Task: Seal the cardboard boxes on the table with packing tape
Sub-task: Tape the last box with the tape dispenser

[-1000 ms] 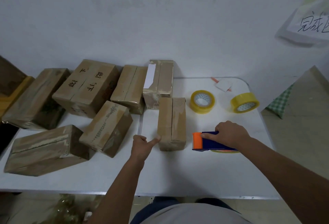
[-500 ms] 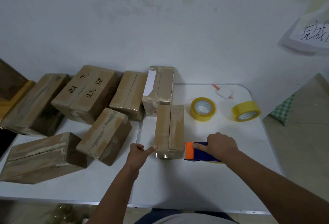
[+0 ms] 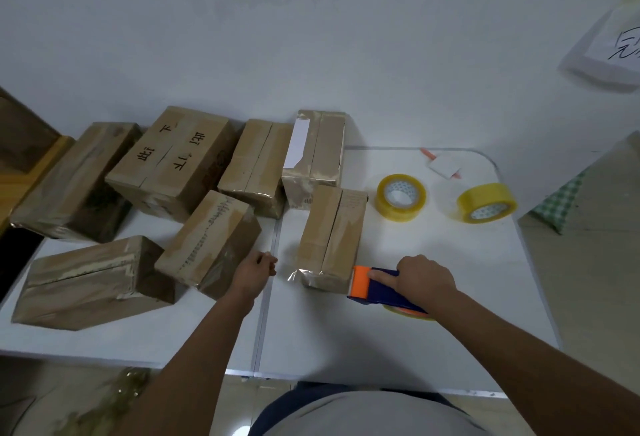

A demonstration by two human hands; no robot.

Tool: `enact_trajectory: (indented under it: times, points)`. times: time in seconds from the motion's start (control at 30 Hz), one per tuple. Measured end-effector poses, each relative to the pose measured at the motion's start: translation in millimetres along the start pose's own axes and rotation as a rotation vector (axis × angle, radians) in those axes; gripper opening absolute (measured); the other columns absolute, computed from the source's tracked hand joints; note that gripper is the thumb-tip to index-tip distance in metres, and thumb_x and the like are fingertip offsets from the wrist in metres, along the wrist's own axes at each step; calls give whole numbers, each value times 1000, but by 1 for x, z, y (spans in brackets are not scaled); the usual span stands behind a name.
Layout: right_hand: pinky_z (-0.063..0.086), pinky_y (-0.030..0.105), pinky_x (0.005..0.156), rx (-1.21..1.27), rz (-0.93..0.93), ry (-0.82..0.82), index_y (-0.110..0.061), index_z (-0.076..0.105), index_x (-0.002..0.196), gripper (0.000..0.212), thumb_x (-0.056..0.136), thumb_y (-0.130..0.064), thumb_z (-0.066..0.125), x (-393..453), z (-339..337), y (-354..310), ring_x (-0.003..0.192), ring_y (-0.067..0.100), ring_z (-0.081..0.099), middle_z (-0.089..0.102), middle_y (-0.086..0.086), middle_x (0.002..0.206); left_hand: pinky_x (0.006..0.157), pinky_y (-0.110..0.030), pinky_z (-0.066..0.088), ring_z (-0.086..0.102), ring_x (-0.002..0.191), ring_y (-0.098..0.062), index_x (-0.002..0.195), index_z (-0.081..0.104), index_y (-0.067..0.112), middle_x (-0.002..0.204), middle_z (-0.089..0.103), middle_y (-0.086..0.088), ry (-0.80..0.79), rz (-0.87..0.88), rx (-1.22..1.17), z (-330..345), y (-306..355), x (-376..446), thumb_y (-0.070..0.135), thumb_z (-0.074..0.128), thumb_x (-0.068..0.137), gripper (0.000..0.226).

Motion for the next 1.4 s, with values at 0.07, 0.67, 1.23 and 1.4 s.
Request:
enact_trajectory:
  times: [0.07,0.67,1.23,1.4]
  points:
    - [47,31,64,-6,0,11,-17,49,66,72,79,-86,32,1,3,3,65,18,57,51,0,67,79,-32,48,63,91,-20,105,66,16,115,66,-11,-13,34,117,-6,-5,3,23,42,105,25]
    - [45,27,62,46,-12,1,-18,54,66,71,79,-84,32,4,8,6,63,15,58,56,-1,66,108,-50,45,59,125,-20,125,68,16,135,63,-2,-123,1178,826,15,5,-28,-4,70,77,52]
    - [43,29,58,63,-11,27,-16,53,67,70,79,-84,36,-15,4,36,63,17,57,55,1,66,121,-51,-10,-19,150,-11,155,-8,44,164,-15,16,-256,1025,1207,85,41,7,49,3,105,51]
    - [43,27,57,54,2,54,-14,63,80,74,79,-84,36,-18,8,50,62,15,56,57,0,68,121,-51,-10,-17,151,-11,154,-8,48,163,-15,18,-275,1033,1180,85,39,9,51,2,104,51]
Point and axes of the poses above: each hand's wrist, its own x-axis towards the middle knuckle, its own z-axis out of the palm, y = z × x, the point moved 1 cm from there along x, towards the middle knuckle
